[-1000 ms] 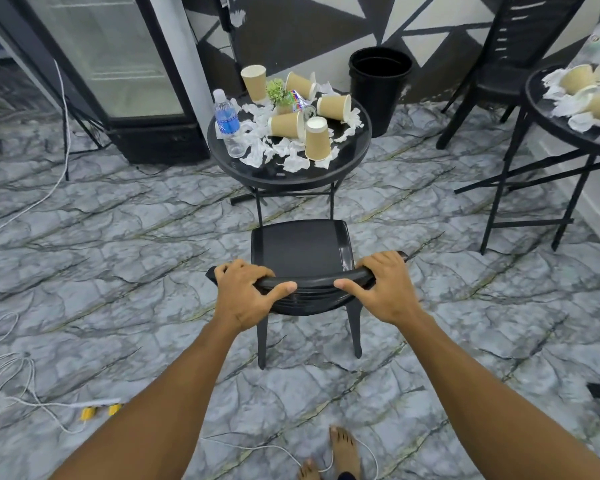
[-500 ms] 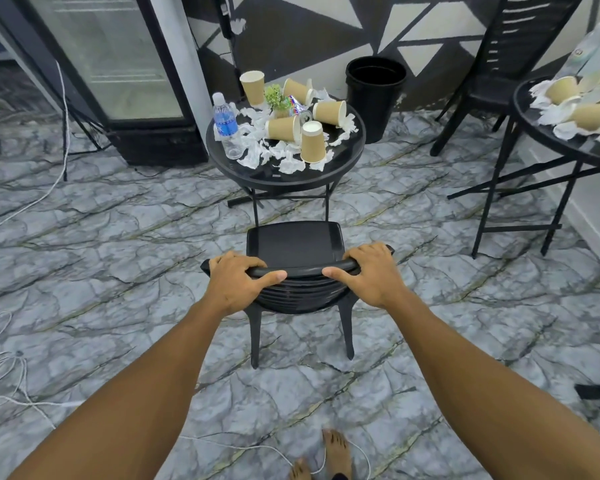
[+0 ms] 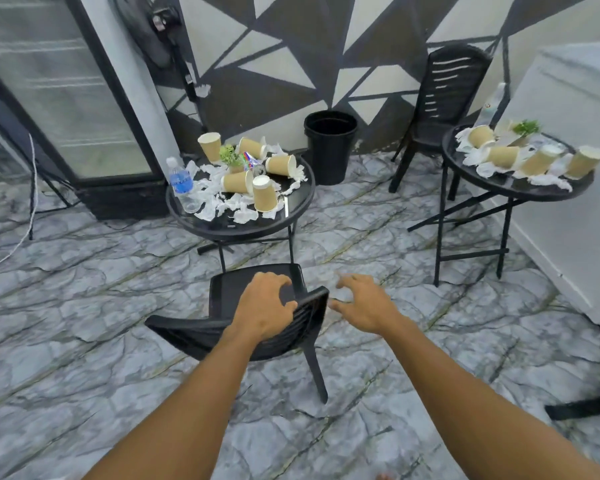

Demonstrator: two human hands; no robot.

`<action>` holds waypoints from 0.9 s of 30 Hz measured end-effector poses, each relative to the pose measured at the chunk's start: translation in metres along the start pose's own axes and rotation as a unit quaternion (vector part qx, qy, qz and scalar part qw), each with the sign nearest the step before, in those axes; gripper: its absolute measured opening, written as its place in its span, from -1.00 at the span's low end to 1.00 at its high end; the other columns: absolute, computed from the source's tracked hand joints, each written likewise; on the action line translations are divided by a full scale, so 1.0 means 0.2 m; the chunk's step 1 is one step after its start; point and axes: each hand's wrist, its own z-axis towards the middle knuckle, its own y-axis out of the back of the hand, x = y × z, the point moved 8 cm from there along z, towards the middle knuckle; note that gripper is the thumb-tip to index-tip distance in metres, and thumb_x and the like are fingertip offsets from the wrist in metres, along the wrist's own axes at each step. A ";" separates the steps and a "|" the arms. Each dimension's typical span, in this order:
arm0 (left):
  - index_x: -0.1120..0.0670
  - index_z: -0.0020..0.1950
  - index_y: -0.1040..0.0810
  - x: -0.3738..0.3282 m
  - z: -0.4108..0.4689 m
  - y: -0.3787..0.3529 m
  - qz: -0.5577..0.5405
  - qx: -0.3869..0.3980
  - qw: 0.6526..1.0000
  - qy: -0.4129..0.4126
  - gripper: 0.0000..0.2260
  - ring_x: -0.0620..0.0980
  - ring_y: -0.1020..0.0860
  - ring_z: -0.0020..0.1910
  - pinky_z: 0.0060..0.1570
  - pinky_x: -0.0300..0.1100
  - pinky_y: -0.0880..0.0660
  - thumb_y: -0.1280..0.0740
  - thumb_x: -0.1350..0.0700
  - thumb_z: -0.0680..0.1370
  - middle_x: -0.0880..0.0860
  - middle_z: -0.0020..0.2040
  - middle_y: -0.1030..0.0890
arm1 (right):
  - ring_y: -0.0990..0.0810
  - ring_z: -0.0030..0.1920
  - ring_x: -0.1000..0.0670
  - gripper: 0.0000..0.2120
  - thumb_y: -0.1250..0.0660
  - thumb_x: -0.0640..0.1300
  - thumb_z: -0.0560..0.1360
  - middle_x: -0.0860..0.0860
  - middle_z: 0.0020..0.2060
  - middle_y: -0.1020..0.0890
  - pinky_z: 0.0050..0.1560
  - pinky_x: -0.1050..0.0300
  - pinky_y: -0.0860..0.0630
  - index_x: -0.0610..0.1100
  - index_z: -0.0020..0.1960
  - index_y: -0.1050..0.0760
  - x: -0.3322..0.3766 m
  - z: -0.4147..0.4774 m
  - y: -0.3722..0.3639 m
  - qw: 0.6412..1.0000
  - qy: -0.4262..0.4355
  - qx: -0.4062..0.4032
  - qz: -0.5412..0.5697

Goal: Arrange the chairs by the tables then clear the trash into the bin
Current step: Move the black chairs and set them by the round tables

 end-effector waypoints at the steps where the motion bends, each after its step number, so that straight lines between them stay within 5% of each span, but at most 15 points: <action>1: 0.01 0.34 -0.50 -0.10 0.05 -0.05 0.014 0.017 1.000 -0.009 -0.61 0.03 -0.34 0.37 0.31 0.01 -0.40 -0.38 -0.05 0.53 -0.01 0.29 -0.49 | -0.37 0.37 -0.09 -0.51 -0.33 0.26 0.50 -0.06 0.38 -0.41 0.31 -0.04 -0.41 0.01 0.31 -0.46 -0.09 -0.01 0.05 1.000 -0.013 0.012 -0.018; 6: 0.02 0.41 -0.44 -0.58 0.30 -0.38 0.063 0.106 0.992 -0.019 -0.54 0.07 -0.37 0.37 0.23 -0.01 -0.47 -0.37 0.03 0.51 0.06 0.39 -0.43 | -0.52 0.20 -0.13 -0.54 -0.34 0.19 0.52 -0.09 0.25 -0.52 0.16 -0.06 -0.51 -0.05 0.30 -0.46 -0.56 -0.07 0.35 0.995 -0.068 0.051 -0.046; 15: -0.03 0.46 -0.37 -1.23 0.68 -0.78 0.109 0.177 0.977 -0.044 -0.50 0.11 -0.34 0.42 0.25 0.05 -0.47 -0.37 0.00 0.53 0.07 0.49 -0.33 | -0.48 0.29 -0.10 -0.47 -0.37 0.19 0.49 -0.07 0.31 -0.51 0.21 -0.02 -0.49 -0.06 0.36 -0.44 -1.17 -0.10 0.78 0.992 -0.113 0.034 -0.050; 24: 0.03 0.48 -0.36 -1.36 1.21 -0.86 0.088 0.179 0.979 -0.046 -0.45 0.08 -0.42 0.36 0.08 -0.15 -0.45 -0.37 0.08 0.50 0.09 0.45 -0.35 | -0.50 0.26 -0.13 -0.47 -0.37 0.14 0.50 -0.11 0.28 -0.52 0.17 -0.01 -0.51 -0.08 0.38 -0.42 -1.33 0.34 0.95 0.990 -0.116 0.055 -0.059; 27: 0.03 0.47 -0.37 -1.32 1.46 -0.87 0.081 0.189 0.978 -0.034 -0.46 0.08 -0.40 0.37 0.19 -0.10 -0.47 -0.37 0.07 0.49 0.08 0.43 -0.38 | -0.48 0.30 -0.15 -0.46 -0.36 0.10 0.51 -0.12 0.33 -0.48 0.20 -0.01 -0.47 -0.08 0.42 -0.39 -1.38 0.59 1.01 0.987 -0.124 0.069 -0.070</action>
